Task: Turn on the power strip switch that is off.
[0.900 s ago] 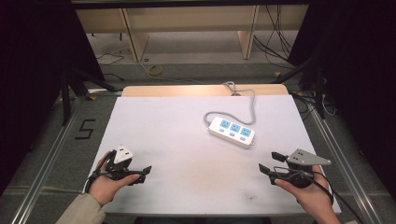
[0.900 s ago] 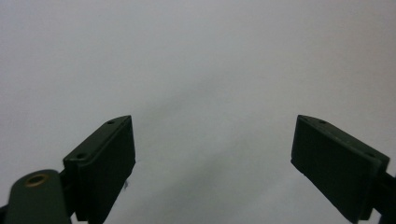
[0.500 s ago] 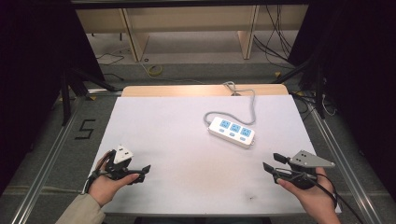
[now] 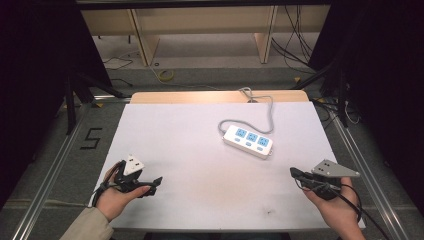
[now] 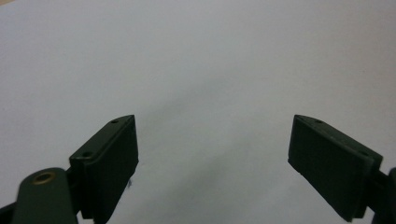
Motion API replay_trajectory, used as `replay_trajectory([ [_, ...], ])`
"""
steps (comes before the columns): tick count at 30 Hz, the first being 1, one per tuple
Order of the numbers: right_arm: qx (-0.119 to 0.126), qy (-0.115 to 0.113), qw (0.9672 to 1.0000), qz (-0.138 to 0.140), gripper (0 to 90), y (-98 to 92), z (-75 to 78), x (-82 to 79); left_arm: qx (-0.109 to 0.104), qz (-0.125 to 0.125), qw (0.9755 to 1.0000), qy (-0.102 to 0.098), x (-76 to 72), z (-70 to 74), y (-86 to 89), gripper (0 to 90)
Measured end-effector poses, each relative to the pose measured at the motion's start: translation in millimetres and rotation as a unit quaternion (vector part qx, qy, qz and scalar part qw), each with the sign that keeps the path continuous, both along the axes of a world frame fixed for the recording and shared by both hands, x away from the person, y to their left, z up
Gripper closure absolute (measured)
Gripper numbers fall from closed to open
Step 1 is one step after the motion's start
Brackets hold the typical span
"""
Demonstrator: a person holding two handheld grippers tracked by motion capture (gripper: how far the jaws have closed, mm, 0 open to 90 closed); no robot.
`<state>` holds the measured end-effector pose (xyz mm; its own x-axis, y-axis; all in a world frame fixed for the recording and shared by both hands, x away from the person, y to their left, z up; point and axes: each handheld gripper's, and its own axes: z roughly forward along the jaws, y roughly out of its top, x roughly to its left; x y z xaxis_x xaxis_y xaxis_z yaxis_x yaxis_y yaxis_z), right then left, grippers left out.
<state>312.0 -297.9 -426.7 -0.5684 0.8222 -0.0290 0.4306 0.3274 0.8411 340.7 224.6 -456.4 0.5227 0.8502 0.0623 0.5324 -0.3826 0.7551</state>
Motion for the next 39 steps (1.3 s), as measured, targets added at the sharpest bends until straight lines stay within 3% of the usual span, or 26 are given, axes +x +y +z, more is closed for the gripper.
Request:
replay_trajectory([
  [39,0.006,0.012,0.9999,-0.002,90.0,14.1,3.8,25.9,-0.001,-0.005,1.0,0.005,1.5,0.1,-2.5,16.3],
])
